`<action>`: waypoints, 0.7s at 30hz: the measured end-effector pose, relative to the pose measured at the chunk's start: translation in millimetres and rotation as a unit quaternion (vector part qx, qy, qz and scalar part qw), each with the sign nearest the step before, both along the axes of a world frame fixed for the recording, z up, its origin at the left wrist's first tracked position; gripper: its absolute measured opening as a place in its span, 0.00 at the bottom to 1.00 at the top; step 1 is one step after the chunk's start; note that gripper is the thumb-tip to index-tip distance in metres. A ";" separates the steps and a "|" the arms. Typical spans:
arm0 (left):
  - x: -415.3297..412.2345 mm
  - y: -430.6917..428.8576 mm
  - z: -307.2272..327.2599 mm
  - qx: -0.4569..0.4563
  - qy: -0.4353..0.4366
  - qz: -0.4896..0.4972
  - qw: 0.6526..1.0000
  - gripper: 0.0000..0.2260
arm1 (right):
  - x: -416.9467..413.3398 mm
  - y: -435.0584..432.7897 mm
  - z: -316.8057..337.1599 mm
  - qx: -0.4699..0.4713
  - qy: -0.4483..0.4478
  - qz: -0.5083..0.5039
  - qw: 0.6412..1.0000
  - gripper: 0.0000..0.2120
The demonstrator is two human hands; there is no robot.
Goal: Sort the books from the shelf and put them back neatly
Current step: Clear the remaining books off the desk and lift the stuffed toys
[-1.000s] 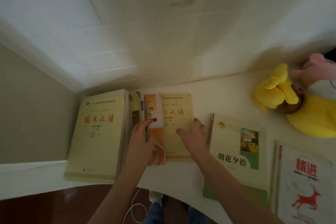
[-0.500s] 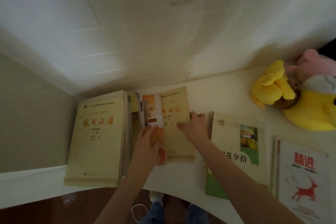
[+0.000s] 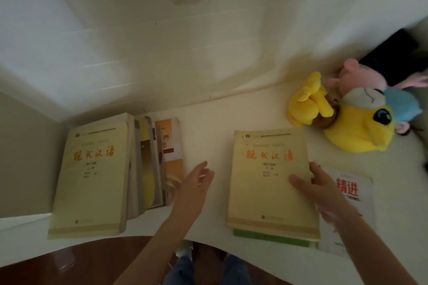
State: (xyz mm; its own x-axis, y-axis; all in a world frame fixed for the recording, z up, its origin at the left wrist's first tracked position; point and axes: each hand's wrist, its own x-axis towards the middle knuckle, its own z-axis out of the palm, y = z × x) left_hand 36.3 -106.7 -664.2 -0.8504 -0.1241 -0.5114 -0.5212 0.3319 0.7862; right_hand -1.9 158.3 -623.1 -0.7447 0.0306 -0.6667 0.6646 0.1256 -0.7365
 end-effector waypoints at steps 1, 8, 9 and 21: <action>1.8 10.9 -2.6 0.016 -0.014 -0.015 1.000 0.18 | 9.0 8.9 -5.6 0.000 -0.007 -0.008 1.000 0.46; 28.0 62.9 -13.1 0.004 -0.022 -0.131 0.991 0.16 | 38.4 31.3 -39.1 0.099 0.006 -0.025 0.995 0.19; 30.3 65.5 -14.5 -0.004 -0.015 -0.128 0.992 0.18 | 38.6 29.6 -41.0 0.130 0.011 -0.015 0.991 0.18; 30.6 79.2 -16.9 -0.038 -0.019 -0.112 0.993 0.17 | 37.5 7.8 -48.7 0.254 0.031 0.018 0.966 0.22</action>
State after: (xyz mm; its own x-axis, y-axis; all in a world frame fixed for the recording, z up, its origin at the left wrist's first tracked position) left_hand 66.9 -27.5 -681.1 -0.8414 0.0268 -0.5398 -0.4560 0.5010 0.7356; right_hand 35.6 166.1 -671.8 -0.7898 0.3152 -0.5262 0.6090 0.5045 -0.6120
